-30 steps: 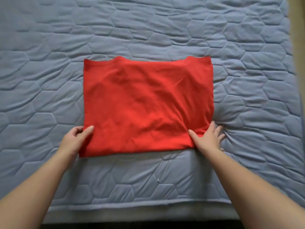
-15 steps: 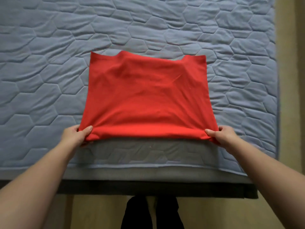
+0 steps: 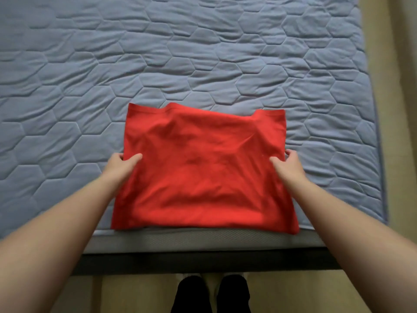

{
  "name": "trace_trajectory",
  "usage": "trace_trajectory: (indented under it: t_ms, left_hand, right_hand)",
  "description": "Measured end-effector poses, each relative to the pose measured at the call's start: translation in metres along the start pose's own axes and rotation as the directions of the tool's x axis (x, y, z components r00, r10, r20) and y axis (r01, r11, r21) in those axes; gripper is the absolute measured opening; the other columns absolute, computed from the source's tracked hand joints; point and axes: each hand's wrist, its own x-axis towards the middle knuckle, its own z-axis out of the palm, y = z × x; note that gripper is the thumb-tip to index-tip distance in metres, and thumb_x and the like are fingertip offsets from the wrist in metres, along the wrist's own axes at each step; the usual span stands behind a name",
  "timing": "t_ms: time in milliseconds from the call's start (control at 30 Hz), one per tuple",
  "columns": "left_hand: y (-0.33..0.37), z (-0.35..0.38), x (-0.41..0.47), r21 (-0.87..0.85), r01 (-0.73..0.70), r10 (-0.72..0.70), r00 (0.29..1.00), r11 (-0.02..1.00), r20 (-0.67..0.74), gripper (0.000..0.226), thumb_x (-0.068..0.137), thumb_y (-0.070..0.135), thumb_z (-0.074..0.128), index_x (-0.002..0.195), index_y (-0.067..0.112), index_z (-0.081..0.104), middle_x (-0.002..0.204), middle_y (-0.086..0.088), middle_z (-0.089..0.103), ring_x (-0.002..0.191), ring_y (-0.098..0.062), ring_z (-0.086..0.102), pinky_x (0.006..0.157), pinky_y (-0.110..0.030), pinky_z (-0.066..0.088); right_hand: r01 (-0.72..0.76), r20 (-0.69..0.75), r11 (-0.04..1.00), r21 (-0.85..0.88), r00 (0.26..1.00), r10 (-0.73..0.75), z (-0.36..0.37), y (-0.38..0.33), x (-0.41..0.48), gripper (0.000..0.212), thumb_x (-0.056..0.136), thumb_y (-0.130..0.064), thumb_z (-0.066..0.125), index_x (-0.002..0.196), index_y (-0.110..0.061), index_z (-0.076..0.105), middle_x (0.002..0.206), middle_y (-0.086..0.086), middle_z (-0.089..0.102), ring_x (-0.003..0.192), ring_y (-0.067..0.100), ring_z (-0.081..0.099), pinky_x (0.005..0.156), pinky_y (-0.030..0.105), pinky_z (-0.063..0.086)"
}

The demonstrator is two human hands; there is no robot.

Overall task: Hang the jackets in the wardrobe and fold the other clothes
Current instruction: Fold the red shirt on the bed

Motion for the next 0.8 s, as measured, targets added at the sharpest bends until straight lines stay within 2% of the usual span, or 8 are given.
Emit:
trace_trajectory:
  t_ms: [100, 167, 300, 400, 467, 567, 700, 800]
  left_hand:
    - [0.029, 0.012, 0.03, -0.219, 0.003, -0.01, 1.0, 0.976, -0.027, 0.032, 0.09, 0.026, 0.063, 0.111, 0.002, 0.061, 0.101, -0.013, 0.062, 0.089, -0.024, 0.059, 0.083, -0.038, 0.05]
    - [0.044, 0.016, 0.047, -0.196, -0.101, 0.074, 0.988, 0.975, -0.138, 0.016, 0.089, 0.022, 0.064, 0.097, 0.008, 0.062, 0.097, -0.014, 0.06, 0.079, -0.021, 0.056, 0.07, -0.033, 0.048]
    - [0.052, 0.02, 0.069, -0.028, -0.189, 0.173, 0.939, 0.982, -0.298, 0.032, 0.086, 0.015, 0.062, 0.115, 0.004, 0.056, 0.113, -0.017, 0.062, 0.093, -0.022, 0.057, 0.087, -0.038, 0.046]
    - [0.063, 0.019, 0.063, 0.407, -0.299, 0.443, 0.835, 0.863, -0.326, 0.054, 0.08, 0.014, 0.061, 0.13, 0.009, 0.043, 0.133, -0.019, 0.046, 0.122, -0.034, 0.045, 0.103, -0.043, 0.035]
    - [0.081, 0.02, 0.057, 0.615, -0.54, 0.731, 0.677, 0.574, -0.088, 0.061, 0.078, 0.017, 0.062, 0.135, 0.012, 0.04, 0.137, -0.016, 0.043, 0.127, -0.033, 0.039, 0.105, -0.046, 0.031]
    - [0.112, 0.035, 0.058, 0.602, -0.734, 0.766, 0.571, 0.314, 0.297, 0.057, 0.086, 0.031, 0.061, 0.137, 0.015, 0.042, 0.139, -0.01, 0.048, 0.13, -0.027, 0.042, 0.109, -0.047, 0.028]
    - [0.144, 0.053, 0.076, 0.659, -0.673, 0.475, 0.725, 0.334, 0.499, 0.052, 0.09, 0.054, 0.049, 0.13, 0.02, 0.047, 0.135, -0.006, 0.052, 0.126, -0.027, 0.046, 0.104, -0.046, 0.034]
    - [0.161, 0.058, 0.089, 0.662, -0.694, 0.318, 0.719, 0.284, 0.618, 0.039, 0.084, 0.053, 0.061, 0.104, 0.019, 0.056, 0.108, -0.006, 0.061, 0.098, -0.026, 0.055, 0.078, -0.029, 0.037]
  right_hand:
    - [-0.045, -0.046, 0.971, 0.234, 0.997, 0.057, 0.007, -0.024, 0.04, 0.053, 0.086, -0.025, 0.065, 0.131, -0.002, 0.048, 0.124, 0.013, 0.06, 0.111, 0.026, 0.058, 0.097, 0.035, 0.044]
    - [0.024, -0.121, 0.97, 0.242, 0.993, 0.006, 0.003, -0.027, 0.06, 0.037, 0.085, -0.021, 0.065, 0.117, -0.001, 0.061, 0.108, 0.012, 0.066, 0.094, 0.02, 0.06, 0.087, 0.035, 0.047]
    - [0.056, -0.228, 0.998, 0.039, 0.972, -0.046, -0.006, -0.012, 0.077, 0.027, 0.085, -0.018, 0.063, 0.107, -0.001, 0.063, 0.106, 0.018, 0.067, 0.094, 0.023, 0.06, 0.089, 0.038, 0.046]
    - [0.132, -0.298, 0.971, -0.201, 0.936, -0.189, -0.003, -0.014, 0.07, 0.045, 0.082, -0.014, 0.06, 0.125, -0.007, 0.05, 0.128, 0.018, 0.054, 0.119, 0.032, 0.05, 0.099, 0.041, 0.038]
    - [0.346, -0.239, 0.826, -0.444, 0.843, -0.481, 0.0, -0.031, 0.062, 0.059, 0.081, -0.019, 0.061, 0.136, -0.01, 0.041, 0.139, 0.014, 0.044, 0.129, 0.031, 0.04, 0.104, 0.045, 0.032]
    - [0.669, 0.148, 0.558, -0.491, 0.695, -0.703, 0.01, -0.063, 0.064, 0.057, 0.087, -0.026, 0.058, 0.14, -0.012, 0.041, 0.142, 0.009, 0.045, 0.133, 0.026, 0.041, 0.11, 0.048, 0.029]
    - [0.681, 0.534, 0.522, -0.513, 0.729, -0.427, 0.021, -0.104, 0.081, 0.057, 0.09, -0.055, 0.049, 0.138, -0.025, 0.043, 0.139, 0.001, 0.048, 0.131, 0.022, 0.042, 0.108, 0.047, 0.031]
    - [0.673, 0.646, 0.425, -0.604, 0.727, -0.232, 0.02, -0.128, 0.096, 0.054, 0.08, -0.062, 0.061, 0.118, -0.026, 0.051, 0.121, -0.001, 0.058, 0.117, 0.024, 0.053, 0.095, 0.039, 0.037]
